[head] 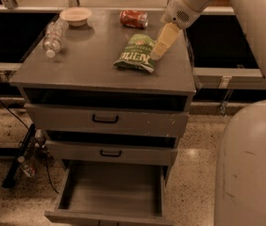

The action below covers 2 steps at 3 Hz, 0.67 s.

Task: Place green jalapeno chip bag into bottom drawer

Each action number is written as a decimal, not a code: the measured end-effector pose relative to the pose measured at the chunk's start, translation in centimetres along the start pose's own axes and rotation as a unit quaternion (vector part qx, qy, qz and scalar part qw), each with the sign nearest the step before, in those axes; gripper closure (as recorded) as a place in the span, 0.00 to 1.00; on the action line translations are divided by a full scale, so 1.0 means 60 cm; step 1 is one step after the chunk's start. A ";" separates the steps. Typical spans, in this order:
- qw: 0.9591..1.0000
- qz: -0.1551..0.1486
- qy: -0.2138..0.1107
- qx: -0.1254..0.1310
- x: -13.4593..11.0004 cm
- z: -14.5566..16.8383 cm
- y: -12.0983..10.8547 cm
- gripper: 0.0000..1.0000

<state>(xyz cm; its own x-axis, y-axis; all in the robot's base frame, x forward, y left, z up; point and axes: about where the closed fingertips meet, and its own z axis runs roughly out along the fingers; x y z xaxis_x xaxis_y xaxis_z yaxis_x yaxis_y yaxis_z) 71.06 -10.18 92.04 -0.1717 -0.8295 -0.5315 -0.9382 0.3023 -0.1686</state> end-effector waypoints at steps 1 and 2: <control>0.995 0.017 0.091 0.049 0.012 -0.001 -0.012 0.00; 0.986 0.030 0.148 0.072 0.022 0.002 -0.013 0.00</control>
Offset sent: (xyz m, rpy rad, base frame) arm -0.0034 -0.0197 -0.0050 -0.4086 0.0112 -0.2512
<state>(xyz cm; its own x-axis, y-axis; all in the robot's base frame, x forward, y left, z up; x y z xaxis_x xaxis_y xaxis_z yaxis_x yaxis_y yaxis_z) 71.56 -11.47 91.39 -0.3250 -0.9027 -0.2820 -0.8751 0.4001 -0.2722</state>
